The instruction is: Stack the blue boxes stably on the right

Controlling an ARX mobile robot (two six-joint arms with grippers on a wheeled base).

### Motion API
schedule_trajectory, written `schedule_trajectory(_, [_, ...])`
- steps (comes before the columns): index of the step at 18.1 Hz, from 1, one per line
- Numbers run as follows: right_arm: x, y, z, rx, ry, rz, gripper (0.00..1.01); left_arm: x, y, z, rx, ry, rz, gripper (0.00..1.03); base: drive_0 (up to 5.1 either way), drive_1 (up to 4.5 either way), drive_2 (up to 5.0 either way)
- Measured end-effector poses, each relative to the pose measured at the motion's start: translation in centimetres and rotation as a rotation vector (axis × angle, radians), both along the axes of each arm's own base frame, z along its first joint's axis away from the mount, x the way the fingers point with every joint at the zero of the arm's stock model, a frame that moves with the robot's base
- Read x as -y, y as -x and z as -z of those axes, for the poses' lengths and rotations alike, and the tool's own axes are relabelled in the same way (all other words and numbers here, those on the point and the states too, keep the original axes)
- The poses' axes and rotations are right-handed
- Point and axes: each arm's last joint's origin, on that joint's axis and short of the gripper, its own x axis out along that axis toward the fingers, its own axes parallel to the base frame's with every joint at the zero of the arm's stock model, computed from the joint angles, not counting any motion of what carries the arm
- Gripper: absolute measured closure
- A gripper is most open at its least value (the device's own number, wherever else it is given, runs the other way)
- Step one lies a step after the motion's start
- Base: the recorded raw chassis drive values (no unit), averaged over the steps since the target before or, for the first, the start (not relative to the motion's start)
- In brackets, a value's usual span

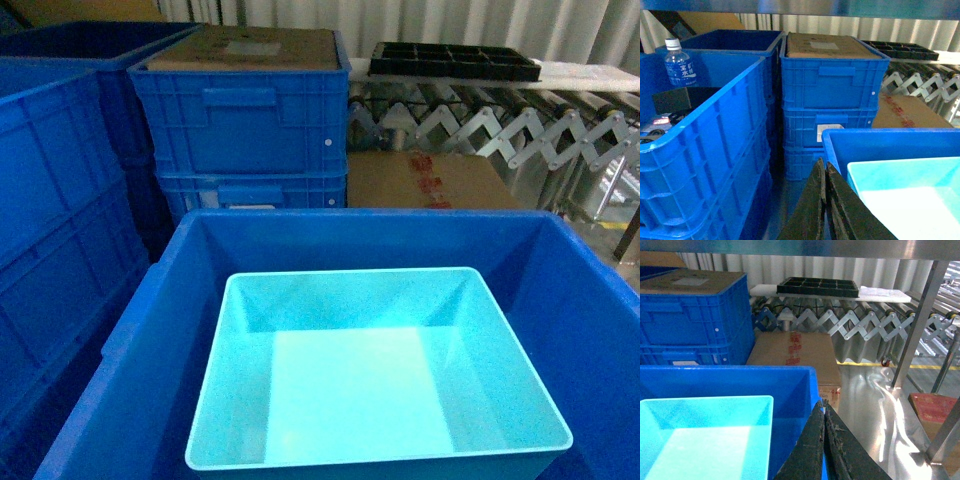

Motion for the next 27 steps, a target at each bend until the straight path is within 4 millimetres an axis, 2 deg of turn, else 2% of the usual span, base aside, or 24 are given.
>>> schedule_trajectory(7, [0.0, 1.1, 1.2, 0.005, 0.0, 0.0, 0.99, 0.0, 1.3, 1.9, -0.034, 0.0, 0.0, 1.01, 0.0, 0.0, 0.0])
schedule_trajectory(9, [0.0, 1.4, 1.7, 0.028, 0.0, 0.0, 0.99, 0.0, 1.5, 1.6, 0.014, 0.0, 0.0, 1.01, 0.0, 0.0, 0.0])
schedule_trajectory(10, [0.0, 1.5, 1.9, 0.011, 0.0, 0.002, 0.99, 0.0, 1.5, 2.3, -0.002, -0.001, 0.006, 1.01, 0.0, 0.0, 0.0])
schedule_trajectory(14, [0.0, 2.0, 1.9, 0.018, 0.0, 0.0, 0.99, 0.0, 1.5, 2.3, 0.006, -0.001, 0.0, 1.01, 0.0, 0.0, 0.0])
schedule_trajectory(15, [0.0, 2.6, 2.5, -0.034, 0.0, -0.002, 0.99, 0.0, 1.5, 2.3, 0.006, -0.001, 0.0, 1.01, 0.0, 0.0, 0.0])
schedule_trajectory(16, [0.0, 3.1, 2.2, 0.018, 0.0, 0.0, 0.99, 0.0, 1.5, 2.3, 0.005, -0.001, -0.001, 1.01, 0.0, 0.0, 0.0])
schedule_trajectory(21, [0.0, 3.1, 2.2, 0.009, 0.0, 0.0, 0.99, 0.0, 1.5, 2.3, 0.006, 0.0, 0.0, 1.0, 0.0, 0.0, 0.0])
schedule_trajectory(22, [0.0, 3.1, 2.2, 0.009, 0.0, 0.0, 0.93, 0.0, 1.5, 2.3, 0.006, -0.001, 0.0, 0.88, 0.0, 0.0, 0.0])
schedule_trajectory(27, [0.0, 3.1, 2.2, 0.009, 0.0, 0.0, 0.27, 0.0, 1.5, 2.3, 0.006, -0.001, 0.0, 0.23, 0.0, 0.0, 0.0])
